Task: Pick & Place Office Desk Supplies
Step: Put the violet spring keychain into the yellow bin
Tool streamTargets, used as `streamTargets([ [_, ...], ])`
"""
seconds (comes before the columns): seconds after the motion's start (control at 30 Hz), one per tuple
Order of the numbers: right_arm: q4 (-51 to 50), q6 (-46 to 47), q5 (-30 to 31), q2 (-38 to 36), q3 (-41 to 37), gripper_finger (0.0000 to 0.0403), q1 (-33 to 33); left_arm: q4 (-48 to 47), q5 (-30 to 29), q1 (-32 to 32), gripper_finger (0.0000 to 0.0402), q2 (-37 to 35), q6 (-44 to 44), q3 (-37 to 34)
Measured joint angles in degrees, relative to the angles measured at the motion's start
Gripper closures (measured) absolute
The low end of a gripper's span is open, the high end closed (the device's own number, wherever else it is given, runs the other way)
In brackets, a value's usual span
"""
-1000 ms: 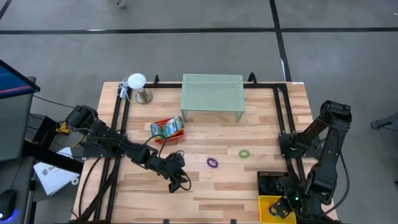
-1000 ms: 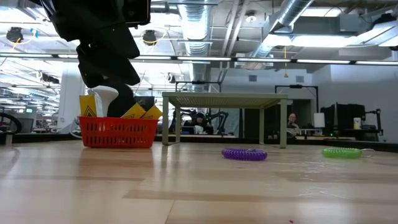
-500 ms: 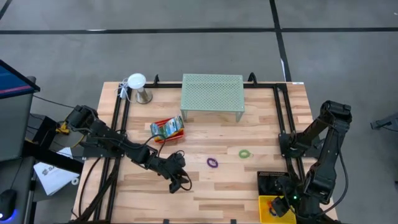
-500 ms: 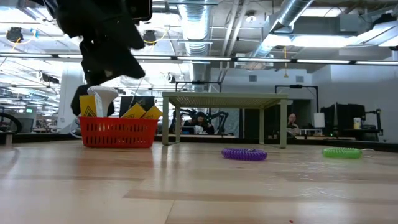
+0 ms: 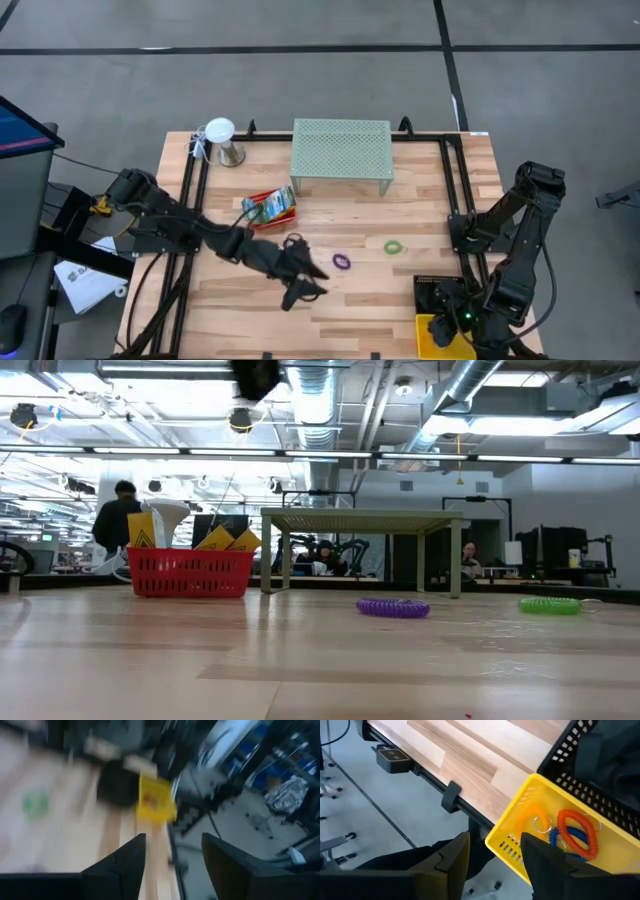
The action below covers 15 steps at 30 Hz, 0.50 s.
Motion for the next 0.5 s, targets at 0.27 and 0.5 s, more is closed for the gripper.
streamTargets([
  [0.27,0.97,-2.30,1.04,0.00,0.00,0.0230,-1.17,-20.38,0.17,7.19,0.0168,-0.01,13.43,16.13],
  [0.5,0.82,-2.49,1.04,-0.02,0.00,0.0230,-1.14,-34.00,2.92,12.50,0.0141,2.30,15.77,20.07],
])
